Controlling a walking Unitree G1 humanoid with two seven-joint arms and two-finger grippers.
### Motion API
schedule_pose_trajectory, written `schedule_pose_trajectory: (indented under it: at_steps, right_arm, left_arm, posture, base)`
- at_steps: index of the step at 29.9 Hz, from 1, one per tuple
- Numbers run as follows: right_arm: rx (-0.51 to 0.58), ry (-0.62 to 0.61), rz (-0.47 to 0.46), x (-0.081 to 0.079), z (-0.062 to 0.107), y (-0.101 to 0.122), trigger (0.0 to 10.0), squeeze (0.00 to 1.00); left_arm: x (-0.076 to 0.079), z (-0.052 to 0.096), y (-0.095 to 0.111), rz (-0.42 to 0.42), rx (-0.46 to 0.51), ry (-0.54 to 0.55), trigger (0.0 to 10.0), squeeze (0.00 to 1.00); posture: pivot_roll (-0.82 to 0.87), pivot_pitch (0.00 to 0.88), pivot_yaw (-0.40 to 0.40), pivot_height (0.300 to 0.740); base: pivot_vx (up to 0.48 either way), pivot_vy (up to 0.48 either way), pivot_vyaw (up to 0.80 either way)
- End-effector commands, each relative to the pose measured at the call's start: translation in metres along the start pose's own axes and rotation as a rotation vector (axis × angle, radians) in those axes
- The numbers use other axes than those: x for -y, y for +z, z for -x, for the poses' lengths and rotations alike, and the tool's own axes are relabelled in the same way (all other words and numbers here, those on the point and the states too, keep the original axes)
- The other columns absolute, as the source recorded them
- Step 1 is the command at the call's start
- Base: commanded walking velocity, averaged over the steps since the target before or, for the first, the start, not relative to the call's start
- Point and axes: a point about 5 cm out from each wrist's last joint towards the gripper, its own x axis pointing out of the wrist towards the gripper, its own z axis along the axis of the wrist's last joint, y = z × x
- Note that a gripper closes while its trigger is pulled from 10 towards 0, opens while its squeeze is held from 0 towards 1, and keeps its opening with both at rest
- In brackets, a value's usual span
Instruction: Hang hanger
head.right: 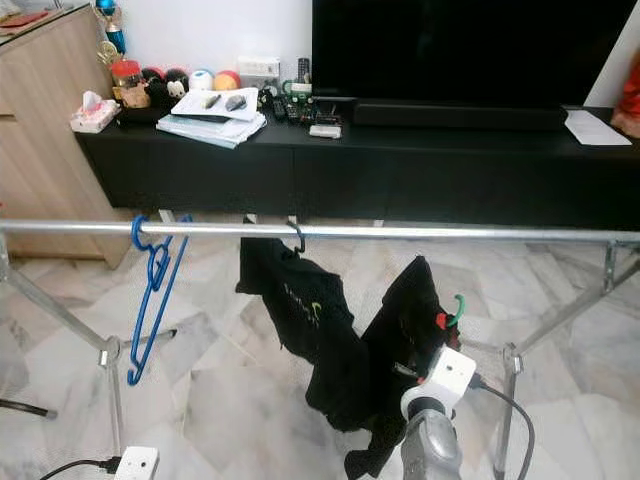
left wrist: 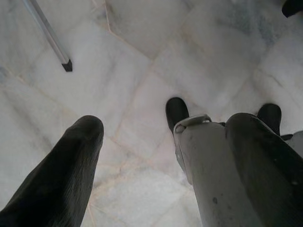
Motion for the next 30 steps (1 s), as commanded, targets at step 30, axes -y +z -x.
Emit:
schedule_pose_trajectory:
  at_steps: [30]
  right_arm:
    - [0.041, 0.010, 0.050, -0.004, -0.008, 0.019, 10.0, 0.00]
  left_arm:
    - [0.001, 0.001, -0.005, 0.015, -0.022, -0.002, 10.0, 0.00]
  posture:
    - [-0.04, 0.099, 0.007, 0.740]
  base:
    - [-0.300, 0.000, 0.00]
